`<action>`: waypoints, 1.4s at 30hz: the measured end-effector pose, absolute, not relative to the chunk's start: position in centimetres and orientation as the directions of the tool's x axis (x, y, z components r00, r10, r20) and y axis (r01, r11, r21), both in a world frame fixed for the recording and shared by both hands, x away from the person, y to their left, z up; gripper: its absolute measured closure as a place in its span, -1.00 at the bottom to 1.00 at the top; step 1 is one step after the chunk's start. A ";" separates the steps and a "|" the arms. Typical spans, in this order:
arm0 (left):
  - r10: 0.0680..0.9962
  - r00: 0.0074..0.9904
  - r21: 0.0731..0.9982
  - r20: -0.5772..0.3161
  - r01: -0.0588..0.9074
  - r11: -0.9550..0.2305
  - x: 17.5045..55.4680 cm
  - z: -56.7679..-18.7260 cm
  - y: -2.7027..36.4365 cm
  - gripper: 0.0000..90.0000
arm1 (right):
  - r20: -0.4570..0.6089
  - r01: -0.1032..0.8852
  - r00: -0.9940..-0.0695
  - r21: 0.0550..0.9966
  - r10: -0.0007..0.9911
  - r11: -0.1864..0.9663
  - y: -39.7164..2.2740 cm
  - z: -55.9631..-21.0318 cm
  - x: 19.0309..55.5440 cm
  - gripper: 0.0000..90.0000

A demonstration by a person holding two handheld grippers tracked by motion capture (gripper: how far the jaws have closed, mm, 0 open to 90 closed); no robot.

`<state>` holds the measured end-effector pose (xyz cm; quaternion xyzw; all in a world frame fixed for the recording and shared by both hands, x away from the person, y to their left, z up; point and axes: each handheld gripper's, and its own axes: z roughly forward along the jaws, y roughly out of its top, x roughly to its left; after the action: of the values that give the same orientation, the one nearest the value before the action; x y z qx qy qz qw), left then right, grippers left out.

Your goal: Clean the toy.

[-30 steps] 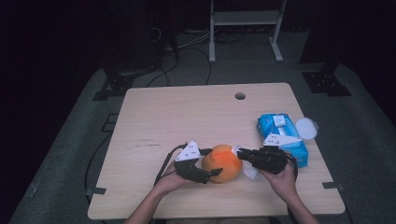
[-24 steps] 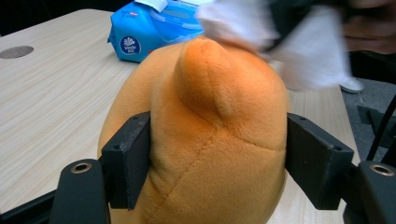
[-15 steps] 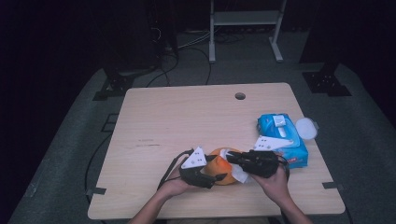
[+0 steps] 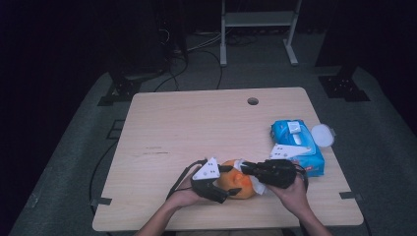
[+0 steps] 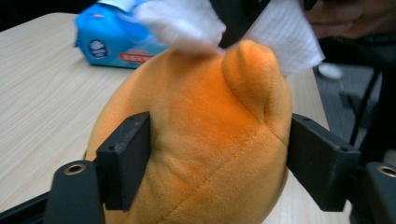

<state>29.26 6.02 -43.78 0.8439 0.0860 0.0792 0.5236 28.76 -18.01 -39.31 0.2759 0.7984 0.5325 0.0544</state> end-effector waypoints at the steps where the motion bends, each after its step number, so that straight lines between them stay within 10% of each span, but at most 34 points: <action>1: 0.223 0.973 0.893 0.056 0.051 -0.447 29.2 -43.8 6.0 -0.39 | 0.187 0.370 -0.847 0.880 0.498 0.299 -17.5 -39.3 28.6 0.79; 13: 0.255 0.967 0.908 -0.018 0.123 -0.400 30.2 -44.0 6.9 -0.34 | 0.262 0.503 -0.729 0.832 0.632 0.235 -22.0 -41.4 31.3 0.79; 20: 0.289 0.955 0.917 -0.068 0.174 -0.358 30.9 -44.2 7.3 -0.33 | 0.252 0.421 -0.818 0.875 0.518 0.239 -19.8 -39.4 29.4 0.79; 42: 0.340 0.924 0.920 -0.173 0.275 -0.278 32.3 -44.4 8.7 -0.32 | 0.228 0.478 -0.724 0.846 0.651 0.235 -22.5 -40.9 31.2 0.79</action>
<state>32.27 8.67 -44.44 0.7988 0.1926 0.0286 0.5692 31.16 -22.45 -40.87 0.3615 0.7812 0.5017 0.0862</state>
